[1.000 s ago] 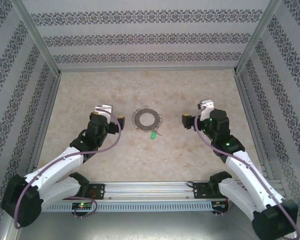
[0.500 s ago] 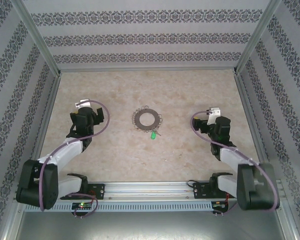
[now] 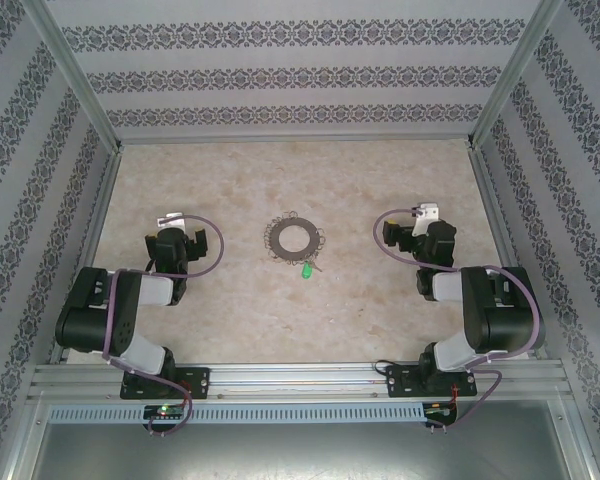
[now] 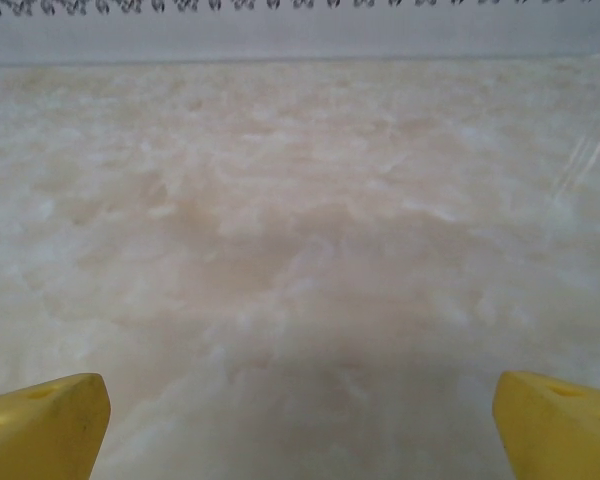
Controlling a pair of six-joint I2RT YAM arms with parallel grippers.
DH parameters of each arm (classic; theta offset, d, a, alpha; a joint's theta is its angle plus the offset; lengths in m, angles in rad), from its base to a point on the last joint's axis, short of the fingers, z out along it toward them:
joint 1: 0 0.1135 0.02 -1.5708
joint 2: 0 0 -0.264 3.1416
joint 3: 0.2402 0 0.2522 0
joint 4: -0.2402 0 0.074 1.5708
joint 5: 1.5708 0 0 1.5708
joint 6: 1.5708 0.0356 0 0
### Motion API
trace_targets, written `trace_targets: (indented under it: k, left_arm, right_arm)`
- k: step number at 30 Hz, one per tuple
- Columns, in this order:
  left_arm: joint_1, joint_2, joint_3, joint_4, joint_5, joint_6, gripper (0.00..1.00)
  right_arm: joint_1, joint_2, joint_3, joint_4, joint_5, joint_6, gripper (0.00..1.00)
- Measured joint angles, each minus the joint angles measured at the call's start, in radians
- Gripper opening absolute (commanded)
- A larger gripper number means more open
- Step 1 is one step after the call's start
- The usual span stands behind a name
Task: Put the keys on the keyring
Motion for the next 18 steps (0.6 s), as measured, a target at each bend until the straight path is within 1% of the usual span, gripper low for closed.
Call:
trace_targets:
  k: [2,3,8,18]
  left_arm:
    - [0.000,0.034,-0.002,0.078,0.023,0.009,1.00]
    - [0.002,0.040,-0.002,0.087,0.031,0.010,1.00]
    - [0.017,0.046,-0.002,0.117,0.053,0.014,1.00]
    - [0.019,0.048,-0.002,0.139,0.065,0.018,1.00]
  right_arm:
    - [0.000,0.000,0.005,0.003,0.013,0.000,0.98]
    - [0.000,0.000,0.005,0.003,0.015,0.000,0.98]
    - [0.001,0.000,0.005,0.003,0.026,0.000,0.98]
    - [0.013,0.000,0.005,0.003,0.043,0.000,0.98]
